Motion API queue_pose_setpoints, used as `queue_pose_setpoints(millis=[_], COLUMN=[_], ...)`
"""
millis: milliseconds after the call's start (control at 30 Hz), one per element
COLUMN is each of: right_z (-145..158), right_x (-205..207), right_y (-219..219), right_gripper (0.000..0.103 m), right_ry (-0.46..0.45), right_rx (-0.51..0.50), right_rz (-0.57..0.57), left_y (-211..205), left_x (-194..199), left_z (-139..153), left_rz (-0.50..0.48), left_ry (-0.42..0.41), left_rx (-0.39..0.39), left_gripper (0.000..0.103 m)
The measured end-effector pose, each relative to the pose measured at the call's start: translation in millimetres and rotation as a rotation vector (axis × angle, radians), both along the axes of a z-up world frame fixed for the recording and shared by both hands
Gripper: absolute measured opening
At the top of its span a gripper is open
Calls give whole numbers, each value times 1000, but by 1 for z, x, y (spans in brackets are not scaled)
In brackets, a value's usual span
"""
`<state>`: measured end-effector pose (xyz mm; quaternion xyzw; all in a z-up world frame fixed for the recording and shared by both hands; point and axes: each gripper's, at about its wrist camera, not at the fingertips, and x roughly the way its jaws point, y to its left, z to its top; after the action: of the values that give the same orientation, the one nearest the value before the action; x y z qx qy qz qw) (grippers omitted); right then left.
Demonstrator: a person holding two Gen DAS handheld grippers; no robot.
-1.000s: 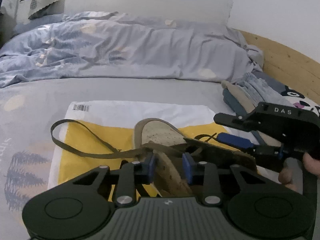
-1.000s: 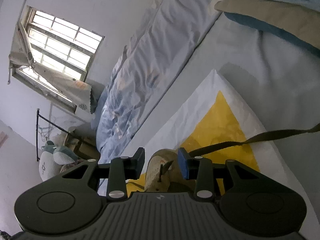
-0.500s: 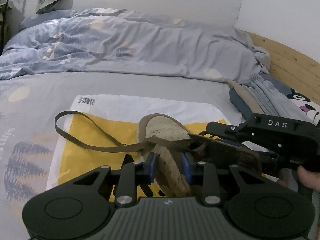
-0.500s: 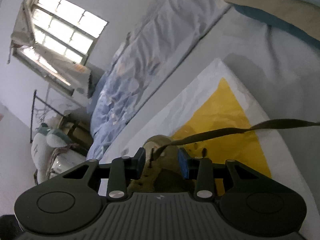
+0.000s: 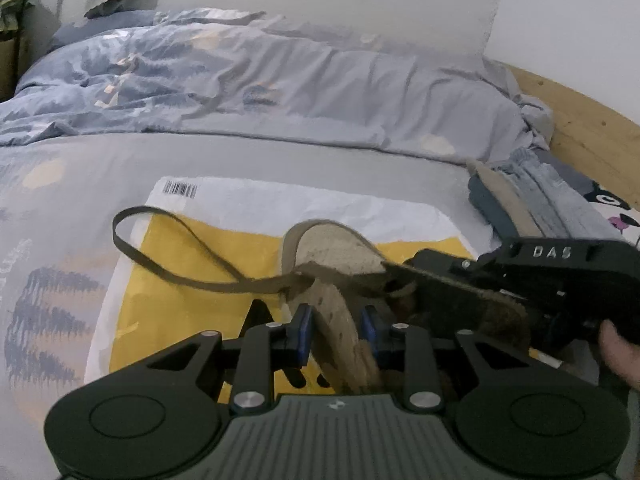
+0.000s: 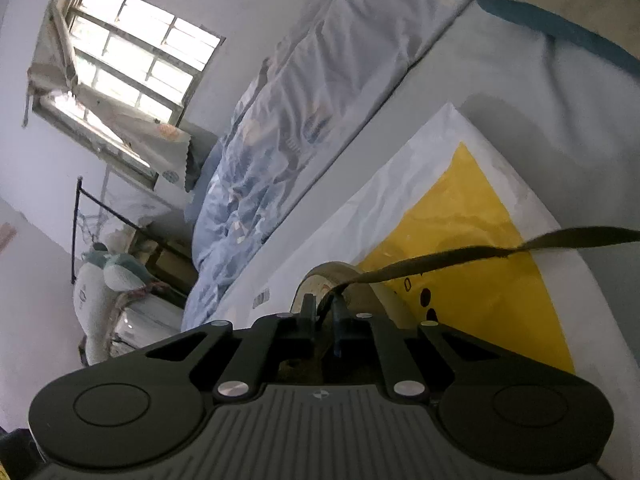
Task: Lace up shoes with both hands
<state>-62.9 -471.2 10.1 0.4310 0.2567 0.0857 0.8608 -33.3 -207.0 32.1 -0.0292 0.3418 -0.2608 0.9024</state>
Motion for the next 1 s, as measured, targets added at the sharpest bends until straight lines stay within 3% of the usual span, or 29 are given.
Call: queue_pose_setpoints(millis=[300,1000], right_z=[33,115], right_x=[-12,-84], right_y=[10,-74], right_gripper=[2,2], right_ry=[-84,-311], right_rx=[-234,-368], right_rz=[-39,-422], left_y=[4,-2], left_x=[1,2], left_z=[-2,0], left_rz=[42,61], left_ry=[22,9], left_rx=[-35,-22], left_gripper=[23,22])
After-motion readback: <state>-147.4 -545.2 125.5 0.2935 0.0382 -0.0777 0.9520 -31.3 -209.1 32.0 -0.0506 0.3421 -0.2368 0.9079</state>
